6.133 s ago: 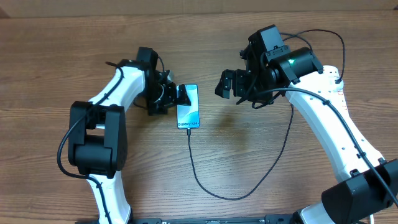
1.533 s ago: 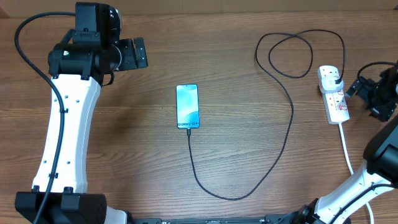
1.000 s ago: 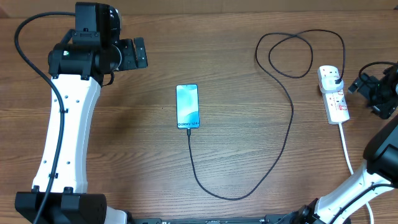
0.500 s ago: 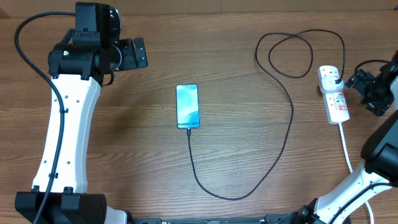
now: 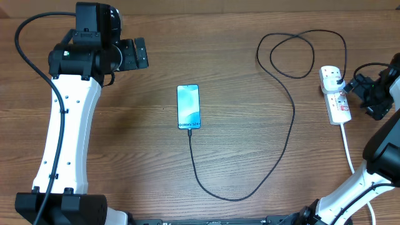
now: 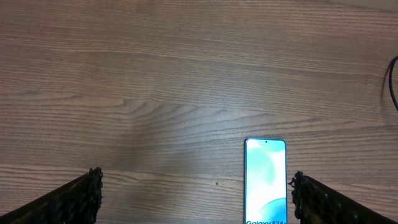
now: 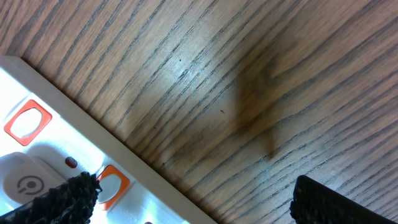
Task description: Plug charger to phone and switch on socket
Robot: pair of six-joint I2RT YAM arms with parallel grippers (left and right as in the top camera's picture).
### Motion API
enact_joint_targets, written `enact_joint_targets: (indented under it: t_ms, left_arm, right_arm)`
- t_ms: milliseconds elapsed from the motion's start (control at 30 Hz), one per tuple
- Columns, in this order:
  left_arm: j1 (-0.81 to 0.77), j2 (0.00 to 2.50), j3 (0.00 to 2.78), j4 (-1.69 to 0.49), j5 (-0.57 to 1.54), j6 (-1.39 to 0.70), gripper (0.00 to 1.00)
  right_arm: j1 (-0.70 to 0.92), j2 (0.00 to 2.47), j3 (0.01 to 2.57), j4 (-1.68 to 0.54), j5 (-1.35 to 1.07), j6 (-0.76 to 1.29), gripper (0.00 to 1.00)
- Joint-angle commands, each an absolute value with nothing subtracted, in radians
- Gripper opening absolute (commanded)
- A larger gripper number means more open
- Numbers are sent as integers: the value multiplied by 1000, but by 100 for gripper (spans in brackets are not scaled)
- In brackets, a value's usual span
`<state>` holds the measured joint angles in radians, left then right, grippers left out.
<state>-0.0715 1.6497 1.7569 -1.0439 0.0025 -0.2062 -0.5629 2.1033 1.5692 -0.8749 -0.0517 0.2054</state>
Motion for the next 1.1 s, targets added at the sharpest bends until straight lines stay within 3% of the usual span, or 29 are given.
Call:
enact_joint_targets:
  t_ms: [0, 1067]
  left_arm:
    - [-73, 1655, 1760, -1044, -10, -187, 100]
    - [-72, 1655, 1760, -1044, -10, -187, 100]
  right_arm:
    - [-564, 2131, 1563, -865, -45, 205, 100]
    - [-565, 2157, 1563, -920, -115, 155, 100]
